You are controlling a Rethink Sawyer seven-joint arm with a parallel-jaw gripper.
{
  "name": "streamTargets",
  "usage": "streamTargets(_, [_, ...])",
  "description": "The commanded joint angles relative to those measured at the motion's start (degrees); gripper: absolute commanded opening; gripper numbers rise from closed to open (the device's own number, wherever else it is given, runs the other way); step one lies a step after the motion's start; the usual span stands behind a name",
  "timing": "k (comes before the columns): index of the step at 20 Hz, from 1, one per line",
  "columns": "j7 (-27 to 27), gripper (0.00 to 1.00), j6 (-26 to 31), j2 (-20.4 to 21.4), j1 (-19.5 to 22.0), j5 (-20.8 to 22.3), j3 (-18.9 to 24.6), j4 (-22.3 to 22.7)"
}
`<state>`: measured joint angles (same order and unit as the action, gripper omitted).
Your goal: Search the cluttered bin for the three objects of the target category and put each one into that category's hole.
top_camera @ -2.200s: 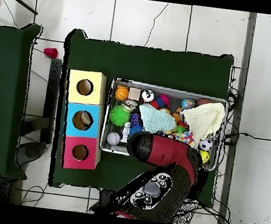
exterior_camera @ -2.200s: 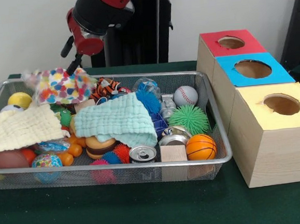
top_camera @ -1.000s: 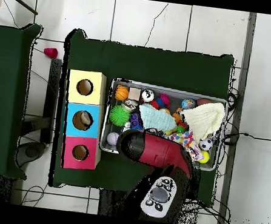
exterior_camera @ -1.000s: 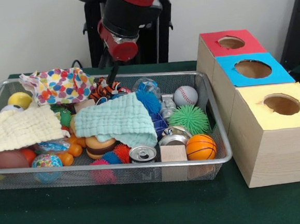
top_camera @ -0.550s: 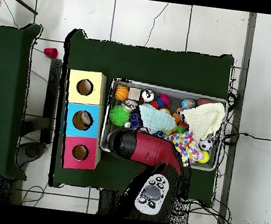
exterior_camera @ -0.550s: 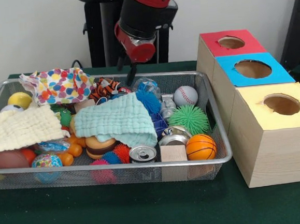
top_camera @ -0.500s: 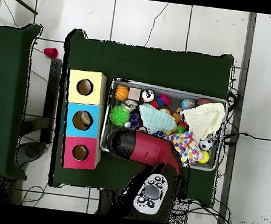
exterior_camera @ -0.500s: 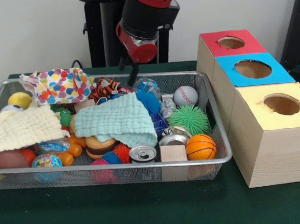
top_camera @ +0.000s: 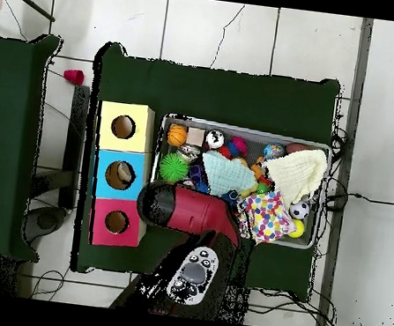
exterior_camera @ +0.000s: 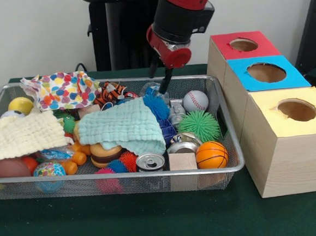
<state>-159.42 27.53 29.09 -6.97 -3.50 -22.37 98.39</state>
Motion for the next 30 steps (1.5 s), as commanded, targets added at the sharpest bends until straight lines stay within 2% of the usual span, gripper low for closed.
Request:
streamTargets(1, [-11.1, 1.00, 8.6, -4.6, -2.2, -5.2, 3.9, 3.4])
streamTargets(9, [-12.1, 1.00, 9.2, -9.0, -5.2, -5.3, -1.3, 1.2])
streamTargets(14, [-11.0, 1.00, 5.6, -9.6, -5.5, -5.3, -0.8, 4.0])
streamTargets(23, [-15.8, 1.00, 1.2, -17.0, -10.6, -6.7, -6.0, 2.2])
streamTargets(27, [-15.6, 1.00, -0.5, -18.9, -11.1, -8.7, -6.1, 2.1])
streamTargets(30, [-14.1, 1.00, -4.6, -20.1, -9.6, -10.7, -4.2, 2.3])
